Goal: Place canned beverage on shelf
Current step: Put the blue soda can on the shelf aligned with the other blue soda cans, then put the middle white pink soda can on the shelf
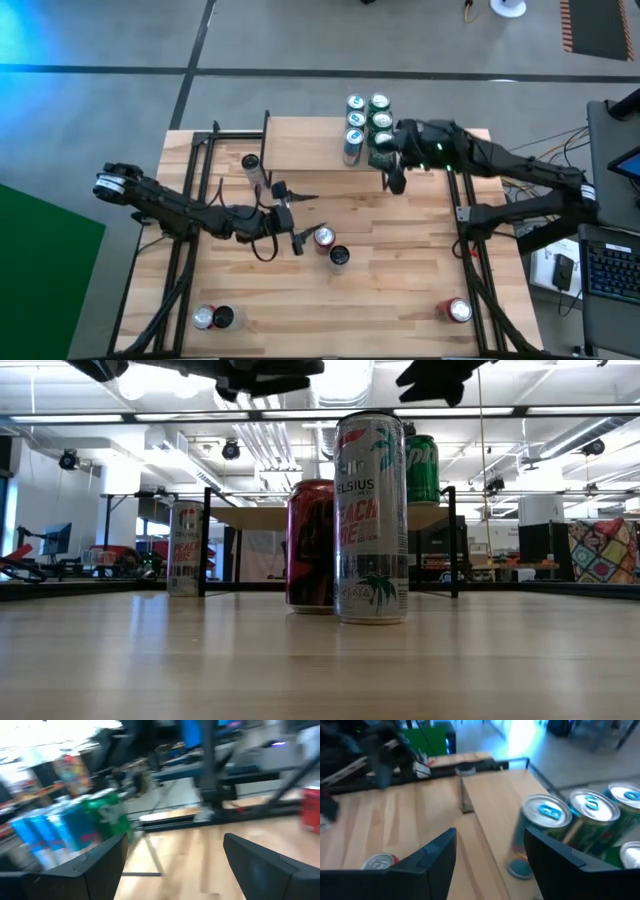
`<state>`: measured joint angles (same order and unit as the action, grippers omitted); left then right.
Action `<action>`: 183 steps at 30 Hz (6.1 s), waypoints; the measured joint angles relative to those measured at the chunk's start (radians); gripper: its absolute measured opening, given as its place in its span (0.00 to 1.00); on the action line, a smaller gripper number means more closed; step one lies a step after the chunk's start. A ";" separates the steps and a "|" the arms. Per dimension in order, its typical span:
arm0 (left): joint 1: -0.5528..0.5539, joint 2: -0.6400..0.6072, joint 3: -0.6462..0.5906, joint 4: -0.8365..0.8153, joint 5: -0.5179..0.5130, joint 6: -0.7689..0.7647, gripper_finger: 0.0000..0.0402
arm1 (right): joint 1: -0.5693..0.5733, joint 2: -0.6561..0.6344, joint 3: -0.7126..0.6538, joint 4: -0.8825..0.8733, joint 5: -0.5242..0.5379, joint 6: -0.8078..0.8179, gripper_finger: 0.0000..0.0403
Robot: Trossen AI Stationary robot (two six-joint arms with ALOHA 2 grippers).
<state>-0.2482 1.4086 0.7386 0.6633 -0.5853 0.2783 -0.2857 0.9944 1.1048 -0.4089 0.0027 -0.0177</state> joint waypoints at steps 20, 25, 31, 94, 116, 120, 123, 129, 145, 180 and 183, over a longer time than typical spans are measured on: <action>0.124 0.051 -0.003 -0.038 0.053 -0.059 0.71 | 0.300 -0.070 -0.211 0.090 0.525 0.215 0.51; 0.209 0.064 0.002 -0.005 0.177 -0.096 0.59 | 0.406 -0.111 -0.365 0.159 0.570 0.317 0.36; 0.346 0.124 0.086 -0.014 0.391 -0.130 0.40 | 0.531 -0.143 -0.532 0.336 0.634 0.360 0.11; 0.502 0.369 0.265 -0.057 0.465 -0.238 0.09 | 0.765 -0.154 -0.676 0.384 0.750 0.490 0.03; 0.557 0.411 0.265 -0.062 0.343 -0.291 0.09 | 0.765 -0.154 -0.676 0.390 0.760 0.498 0.03; 0.564 0.433 0.265 -0.051 0.377 -0.291 0.09 | 0.765 -0.154 -0.676 0.392 0.760 0.498 0.03; 0.566 0.449 0.273 -0.044 0.405 -0.292 0.09 | 0.765 -0.154 -0.676 0.392 0.759 0.498 0.03; 0.567 0.443 0.267 -0.054 0.416 -0.296 0.09 | 0.765 -0.154 -0.676 0.392 0.759 0.503 0.03; 0.425 0.251 0.149 -0.310 0.304 -0.328 0.09 | 0.765 -0.139 -0.677 0.377 0.756 0.410 0.03; -0.027 0.270 -0.068 0.193 0.293 -0.261 0.93 | 0.763 0.042 -0.638 0.447 0.771 0.484 0.62; -0.026 0.315 0.038 0.062 0.300 -0.245 0.95 | 0.763 0.032 -0.632 0.447 0.821 0.515 0.71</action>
<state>-0.2746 1.7231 0.7766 0.7254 -0.2848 0.0330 0.4770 1.0263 0.4725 0.0377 0.8233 0.4973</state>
